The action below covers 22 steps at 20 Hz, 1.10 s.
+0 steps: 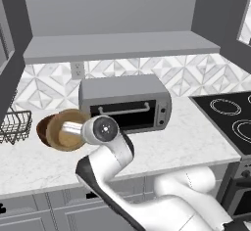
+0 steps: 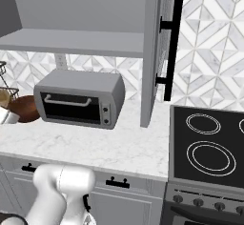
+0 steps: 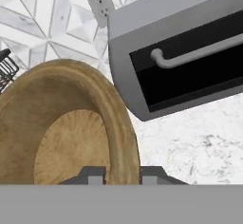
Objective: Pick up the bowls on the counter and stack them on top of one another in the open cabinet. Place the smaller bowl on top of the larger bowl.
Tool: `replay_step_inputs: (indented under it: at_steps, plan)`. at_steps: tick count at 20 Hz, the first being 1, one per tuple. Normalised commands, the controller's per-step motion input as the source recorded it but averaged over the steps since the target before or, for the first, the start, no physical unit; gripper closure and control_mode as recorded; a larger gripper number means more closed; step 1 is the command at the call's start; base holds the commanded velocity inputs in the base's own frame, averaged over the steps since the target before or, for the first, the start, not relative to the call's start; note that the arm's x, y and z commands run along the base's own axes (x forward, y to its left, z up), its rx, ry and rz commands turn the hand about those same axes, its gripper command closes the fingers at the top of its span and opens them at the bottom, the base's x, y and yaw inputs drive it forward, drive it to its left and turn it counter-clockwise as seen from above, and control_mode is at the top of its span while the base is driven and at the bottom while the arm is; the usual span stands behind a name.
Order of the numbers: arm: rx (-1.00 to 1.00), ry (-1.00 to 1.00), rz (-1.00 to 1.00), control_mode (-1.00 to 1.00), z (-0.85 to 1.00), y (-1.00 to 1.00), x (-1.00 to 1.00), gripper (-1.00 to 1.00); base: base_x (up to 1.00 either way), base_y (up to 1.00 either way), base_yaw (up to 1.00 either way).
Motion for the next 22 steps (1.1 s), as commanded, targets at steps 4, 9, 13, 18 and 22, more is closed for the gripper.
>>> replay_step_inputs:
  at_steps: [4, 9, 13, 18, 22]
  plan:
    - [0.00, -0.11, -0.25, -1.00, -0.06, 0.95, 0.71, 1.00, 0.00, 0.00, 0.00]
    - [0.00, 0.02, -0.08, -1.00, -0.02, 0.46, 0.41, 1.00, 0.00, 0.00, 0.00]
    - [0.10, 0.14, -0.18, -1.00, -0.11, 0.03, 0.51, 1.00, 0.00, 0.00, 0.00]
    - [0.09, 0.07, -0.16, -1.00, -0.05, 0.01, 0.42, 1.00, 0.00, 0.00, 0.00]
    - [0.00, 0.00, -0.03, -1.00, -0.08, 0.14, 0.25, 1.00, 0.00, 0.00, 0.00]
